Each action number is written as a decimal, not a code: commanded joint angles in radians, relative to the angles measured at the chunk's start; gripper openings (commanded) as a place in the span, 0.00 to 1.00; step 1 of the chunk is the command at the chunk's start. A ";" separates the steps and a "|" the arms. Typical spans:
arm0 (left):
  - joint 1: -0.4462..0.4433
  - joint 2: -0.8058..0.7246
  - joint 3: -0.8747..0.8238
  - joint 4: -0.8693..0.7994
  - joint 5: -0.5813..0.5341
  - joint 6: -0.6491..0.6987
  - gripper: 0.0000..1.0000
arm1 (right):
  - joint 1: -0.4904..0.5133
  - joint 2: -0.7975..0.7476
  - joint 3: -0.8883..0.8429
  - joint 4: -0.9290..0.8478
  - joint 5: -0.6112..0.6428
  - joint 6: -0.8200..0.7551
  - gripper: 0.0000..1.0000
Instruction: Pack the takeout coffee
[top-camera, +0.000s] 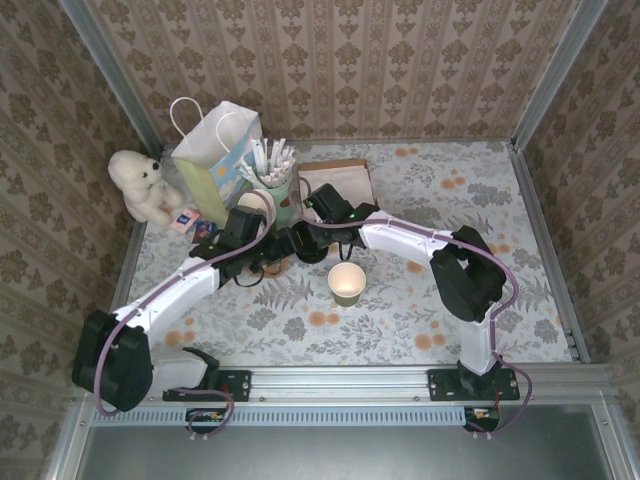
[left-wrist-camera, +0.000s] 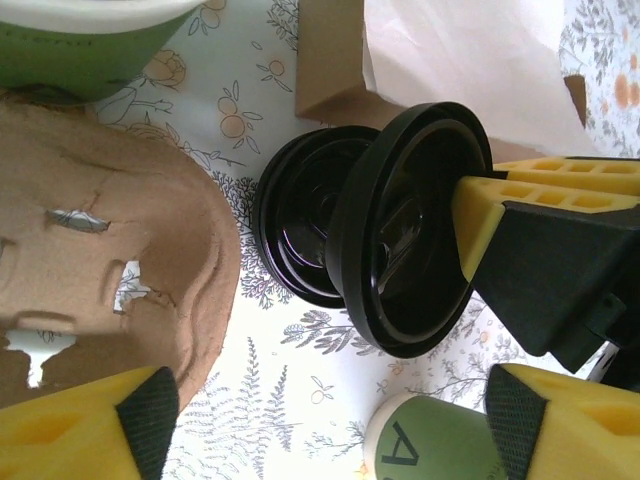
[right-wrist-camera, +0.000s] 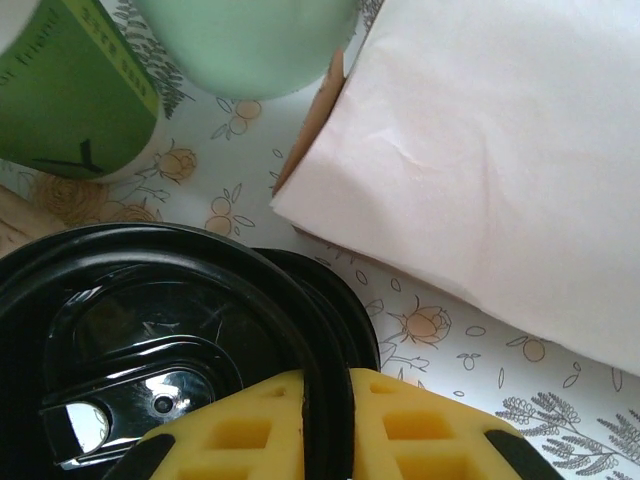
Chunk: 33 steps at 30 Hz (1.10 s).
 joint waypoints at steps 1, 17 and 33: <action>0.007 0.032 0.029 0.032 0.013 0.016 0.79 | 0.004 -0.055 -0.025 0.019 0.020 0.057 0.18; 0.001 0.163 0.109 0.067 0.079 0.053 0.29 | 0.031 -0.124 -0.073 0.020 0.005 0.138 0.16; -0.006 0.059 0.147 0.009 0.006 0.320 0.00 | -0.049 -0.294 -0.168 0.095 -0.339 0.287 0.72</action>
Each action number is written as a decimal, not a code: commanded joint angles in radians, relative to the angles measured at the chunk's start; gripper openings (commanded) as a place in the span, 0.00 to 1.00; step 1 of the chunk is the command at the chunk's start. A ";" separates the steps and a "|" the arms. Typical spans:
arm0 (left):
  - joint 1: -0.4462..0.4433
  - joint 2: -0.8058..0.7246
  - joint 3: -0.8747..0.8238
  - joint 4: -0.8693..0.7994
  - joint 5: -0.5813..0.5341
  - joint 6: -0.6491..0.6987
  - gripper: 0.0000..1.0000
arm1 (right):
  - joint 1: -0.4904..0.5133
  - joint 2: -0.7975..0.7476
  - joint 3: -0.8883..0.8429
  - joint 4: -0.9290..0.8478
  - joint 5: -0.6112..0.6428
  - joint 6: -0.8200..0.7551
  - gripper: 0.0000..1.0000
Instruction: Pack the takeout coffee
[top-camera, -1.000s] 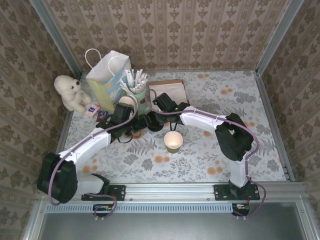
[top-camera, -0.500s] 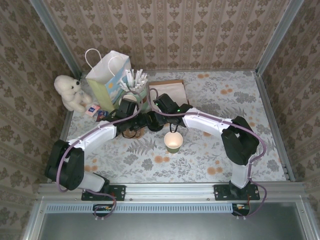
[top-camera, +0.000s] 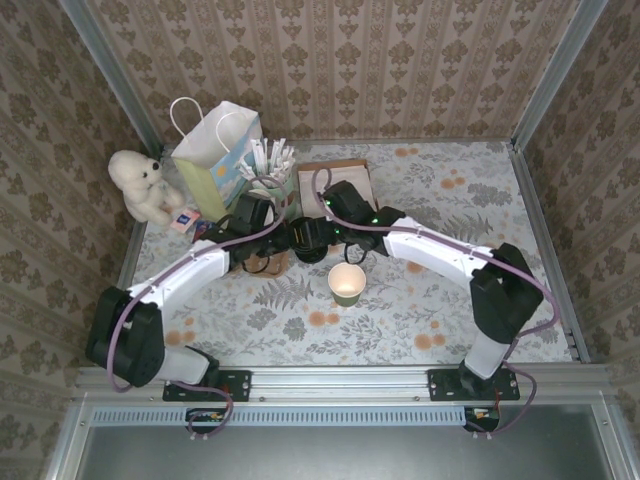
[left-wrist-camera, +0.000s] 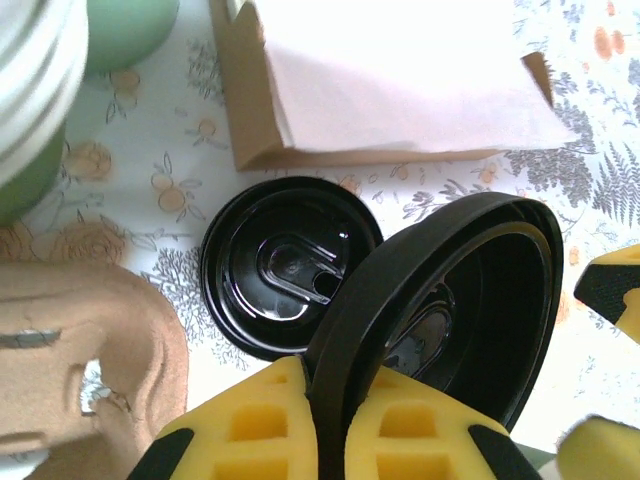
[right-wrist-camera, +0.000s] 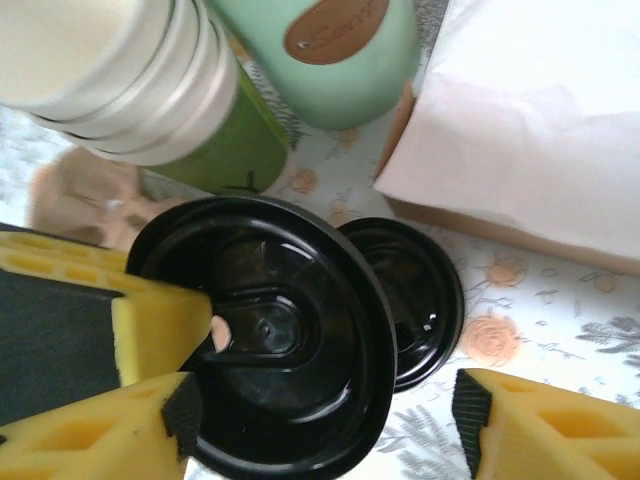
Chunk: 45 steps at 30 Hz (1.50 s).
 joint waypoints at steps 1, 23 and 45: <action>-0.005 -0.066 0.020 0.006 -0.020 0.128 0.00 | -0.048 -0.060 -0.039 0.055 -0.199 0.073 0.73; -0.002 -0.159 0.010 0.118 0.226 0.268 0.00 | -0.112 -0.180 -0.141 0.210 -0.492 -0.042 0.38; 0.017 -0.280 0.060 -0.035 0.245 0.374 1.00 | -0.103 -0.278 -0.042 0.019 -0.157 -0.408 0.13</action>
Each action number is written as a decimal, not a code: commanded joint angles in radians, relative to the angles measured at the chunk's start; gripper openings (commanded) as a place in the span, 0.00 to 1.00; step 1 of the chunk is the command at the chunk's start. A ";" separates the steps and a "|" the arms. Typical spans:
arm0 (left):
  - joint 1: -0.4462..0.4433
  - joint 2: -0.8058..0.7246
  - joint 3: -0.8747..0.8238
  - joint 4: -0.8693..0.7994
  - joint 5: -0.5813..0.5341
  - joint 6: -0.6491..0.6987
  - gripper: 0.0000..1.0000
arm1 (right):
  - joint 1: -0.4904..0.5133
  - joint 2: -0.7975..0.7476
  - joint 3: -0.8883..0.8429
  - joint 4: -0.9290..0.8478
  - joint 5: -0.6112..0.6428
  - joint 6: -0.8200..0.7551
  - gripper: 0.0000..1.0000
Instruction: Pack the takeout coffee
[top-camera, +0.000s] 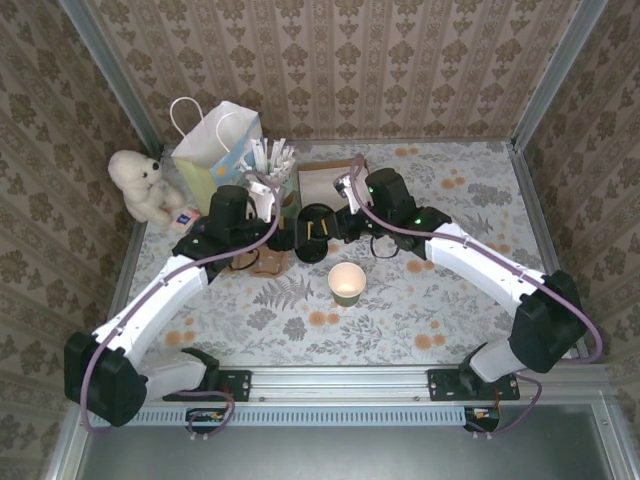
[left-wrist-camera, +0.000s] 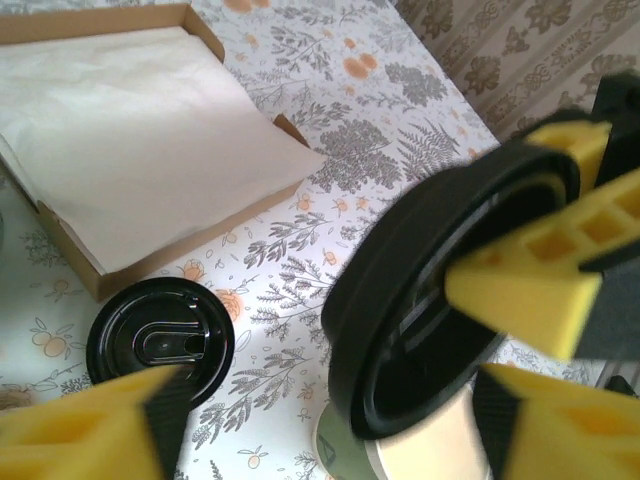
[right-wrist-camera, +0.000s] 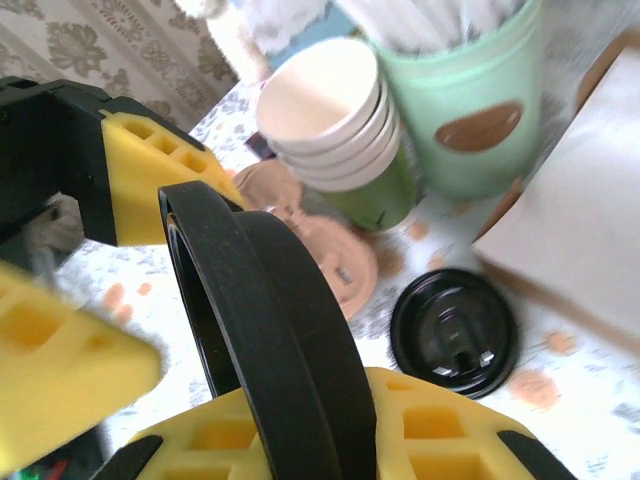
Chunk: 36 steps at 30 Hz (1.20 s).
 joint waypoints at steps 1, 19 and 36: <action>0.013 -0.081 0.022 -0.043 -0.004 0.050 1.00 | 0.006 -0.054 0.071 -0.068 0.161 -0.192 0.13; 0.165 -0.208 0.038 -0.148 -0.210 -0.123 1.00 | 0.175 -0.191 -0.045 0.109 0.643 -1.041 0.14; 0.213 0.005 0.427 -0.597 0.314 0.154 0.94 | 0.384 -0.271 -0.255 0.473 0.536 -1.972 0.09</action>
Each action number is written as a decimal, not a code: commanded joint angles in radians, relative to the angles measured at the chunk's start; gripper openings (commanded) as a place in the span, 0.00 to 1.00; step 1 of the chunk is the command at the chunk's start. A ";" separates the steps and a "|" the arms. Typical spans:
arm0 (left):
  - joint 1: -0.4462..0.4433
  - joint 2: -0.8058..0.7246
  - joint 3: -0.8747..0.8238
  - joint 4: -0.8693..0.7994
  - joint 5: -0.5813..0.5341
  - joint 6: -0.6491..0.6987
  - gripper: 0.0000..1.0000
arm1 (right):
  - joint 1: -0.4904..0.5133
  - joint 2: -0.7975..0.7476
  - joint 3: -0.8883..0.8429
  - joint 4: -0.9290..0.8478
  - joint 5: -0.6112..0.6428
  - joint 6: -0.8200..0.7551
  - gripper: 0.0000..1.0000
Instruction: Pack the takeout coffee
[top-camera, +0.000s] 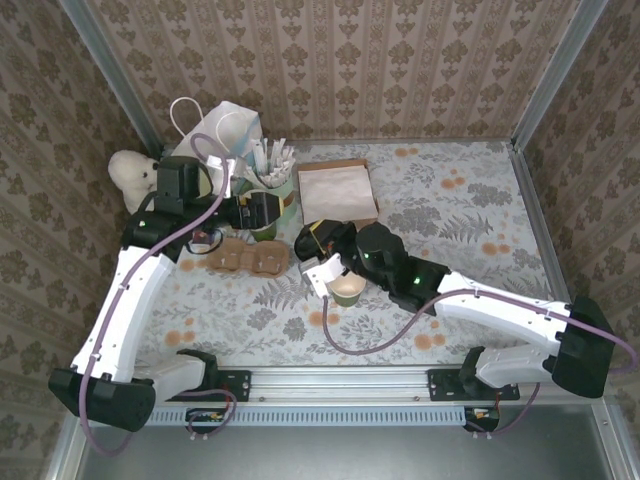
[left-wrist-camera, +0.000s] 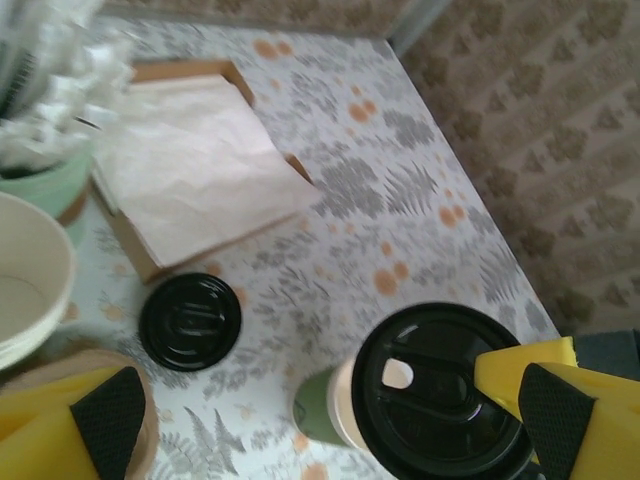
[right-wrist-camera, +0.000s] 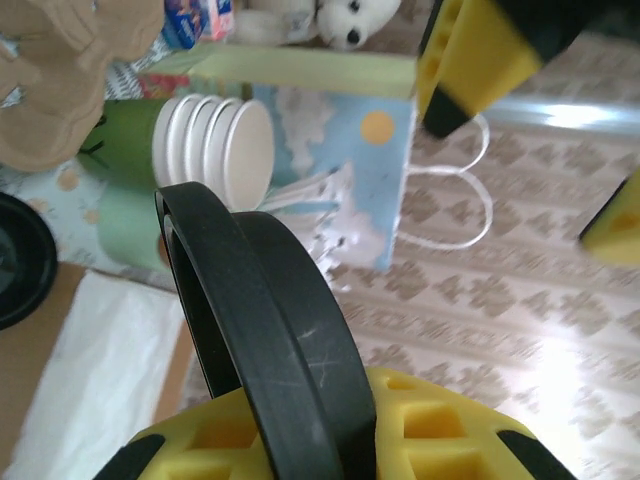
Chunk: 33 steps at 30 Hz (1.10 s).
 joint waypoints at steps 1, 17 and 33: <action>0.004 0.014 0.058 -0.145 0.145 0.133 0.91 | 0.020 -0.058 0.010 0.092 -0.057 -0.156 0.08; -0.033 0.049 0.151 -0.391 0.297 0.387 0.68 | 0.137 -0.085 0.039 0.134 -0.095 -0.235 0.06; -0.048 0.081 0.144 -0.382 0.408 0.399 0.49 | 0.138 -0.107 0.049 0.147 -0.109 -0.270 0.06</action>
